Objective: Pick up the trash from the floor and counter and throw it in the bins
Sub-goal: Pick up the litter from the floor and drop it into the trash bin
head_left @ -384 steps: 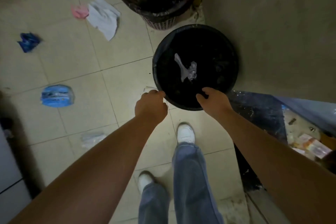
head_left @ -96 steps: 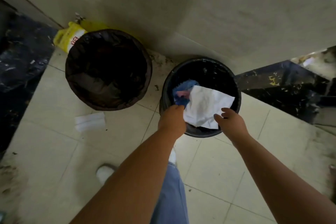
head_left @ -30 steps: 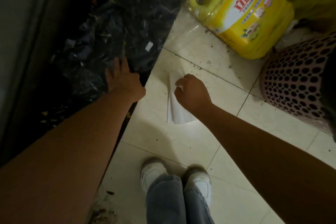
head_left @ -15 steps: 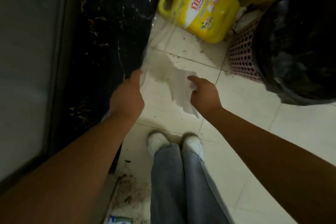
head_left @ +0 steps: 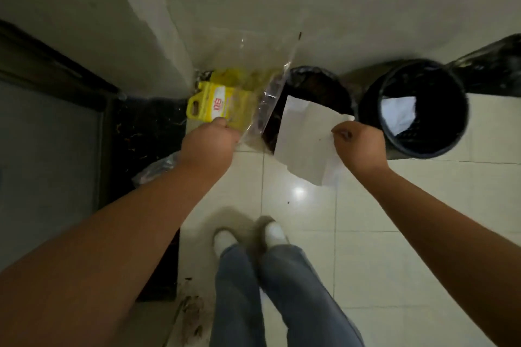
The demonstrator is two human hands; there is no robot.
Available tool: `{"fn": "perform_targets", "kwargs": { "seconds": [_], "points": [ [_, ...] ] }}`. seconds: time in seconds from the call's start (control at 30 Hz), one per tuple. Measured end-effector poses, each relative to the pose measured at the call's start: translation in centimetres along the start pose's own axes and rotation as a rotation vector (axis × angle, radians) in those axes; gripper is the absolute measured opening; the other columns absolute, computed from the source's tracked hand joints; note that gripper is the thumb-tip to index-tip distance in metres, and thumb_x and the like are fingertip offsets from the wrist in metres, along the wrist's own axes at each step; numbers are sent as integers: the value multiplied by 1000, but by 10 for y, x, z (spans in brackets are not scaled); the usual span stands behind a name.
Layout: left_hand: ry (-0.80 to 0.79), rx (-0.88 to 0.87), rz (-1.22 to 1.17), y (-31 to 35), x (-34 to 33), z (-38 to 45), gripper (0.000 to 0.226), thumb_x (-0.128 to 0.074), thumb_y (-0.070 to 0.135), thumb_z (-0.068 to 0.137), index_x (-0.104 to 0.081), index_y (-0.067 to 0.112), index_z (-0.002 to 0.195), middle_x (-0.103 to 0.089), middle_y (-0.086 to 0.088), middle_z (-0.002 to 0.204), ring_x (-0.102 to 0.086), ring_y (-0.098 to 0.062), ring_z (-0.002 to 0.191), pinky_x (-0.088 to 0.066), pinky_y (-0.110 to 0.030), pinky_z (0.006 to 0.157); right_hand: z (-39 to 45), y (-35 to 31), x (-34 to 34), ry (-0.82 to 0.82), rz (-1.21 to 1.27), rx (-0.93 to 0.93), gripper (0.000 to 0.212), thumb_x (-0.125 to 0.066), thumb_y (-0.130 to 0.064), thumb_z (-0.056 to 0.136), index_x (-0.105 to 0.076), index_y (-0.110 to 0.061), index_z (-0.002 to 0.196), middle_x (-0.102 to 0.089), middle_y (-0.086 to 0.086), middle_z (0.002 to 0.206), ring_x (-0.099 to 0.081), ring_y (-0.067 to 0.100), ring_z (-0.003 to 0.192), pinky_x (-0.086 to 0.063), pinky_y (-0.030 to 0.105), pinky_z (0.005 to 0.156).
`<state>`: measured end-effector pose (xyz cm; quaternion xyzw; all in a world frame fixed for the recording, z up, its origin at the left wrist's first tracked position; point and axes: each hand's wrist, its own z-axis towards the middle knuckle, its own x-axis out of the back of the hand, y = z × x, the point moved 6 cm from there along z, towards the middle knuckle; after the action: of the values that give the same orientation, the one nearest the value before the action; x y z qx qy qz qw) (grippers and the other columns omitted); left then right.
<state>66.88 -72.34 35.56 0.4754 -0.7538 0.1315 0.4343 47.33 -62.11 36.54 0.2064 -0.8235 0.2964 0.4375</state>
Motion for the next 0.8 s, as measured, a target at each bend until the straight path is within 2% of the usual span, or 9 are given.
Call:
{"fn": "perform_targets", "kwargs": {
  "seconds": [0.17,0.3,0.4,0.43,0.5,0.53,0.57,0.67,0.8],
  "points": [
    [-45,-209,199,129,24,35,33,-47,7,93,-59,12,123,-48,-12,132,-50,-30,122,-48,-35,90,9,93,90,143,158,-184,27,-49,-5,92,-66,0,113,-68,25,112,-61,39,104,-44,32,89],
    [-78,-341,280,233,18,68,33,-43,7,94,-56,13,124,-50,-12,127,-51,-29,117,-47,-35,88,25,180,136,179,272,-289,24,-53,-3,90,-68,2,108,-67,22,95,-57,28,84,-41,23,74],
    [-145,-403,297,305,7,99,35,-44,4,93,-57,13,124,-53,-12,127,-52,-30,119,-47,-36,92,47,247,156,195,395,-384,23,-53,-2,89,-68,2,105,-62,13,89,-54,23,79,-51,30,77],
    [-191,-408,298,328,2,110,35,-44,5,93,-57,13,125,-53,-12,130,-51,-31,121,-46,-36,95,56,267,160,192,431,-403,22,-52,-1,89,-67,2,105,-61,11,88,-55,24,74,-53,28,76],
    [-294,-401,284,373,-11,132,37,-44,7,95,-56,14,128,-52,-11,135,-49,-31,125,-43,-35,100,75,302,166,167,486,-425,23,-50,-1,90,-66,2,105,-60,10,86,-53,19,59,-49,6,57],
    [-348,-394,275,394,-19,142,37,-43,7,95,-56,14,129,-51,-11,136,-49,-31,126,-43,-35,102,85,316,167,152,521,-439,23,-50,-1,90,-66,1,106,-61,11,86,-52,16,56,-46,2,51],
    [-395,-383,273,413,-27,153,38,-43,6,95,-57,13,129,-52,-12,137,-50,-31,125,-43,-35,102,95,329,167,138,562,-446,23,-49,0,91,-65,1,108,-62,13,86,-53,16,56,-48,5,55],
    [-443,-374,245,459,-47,188,35,-41,7,97,-57,9,129,-54,-12,136,-51,-29,125,-44,-34,101,124,358,160,92,683,-450,24,-49,2,91,-63,3,110,-63,12,93,-61,27,80,-53,37,82],
    [-376,-362,220,480,-69,243,32,-43,5,95,-58,10,124,-58,-12,129,-55,-29,120,-45,-36,98,152,395,130,40,766,-533,26,-48,5,90,-63,2,111,-61,11,95,-59,27,90,-49,47,93]
  ]
}}
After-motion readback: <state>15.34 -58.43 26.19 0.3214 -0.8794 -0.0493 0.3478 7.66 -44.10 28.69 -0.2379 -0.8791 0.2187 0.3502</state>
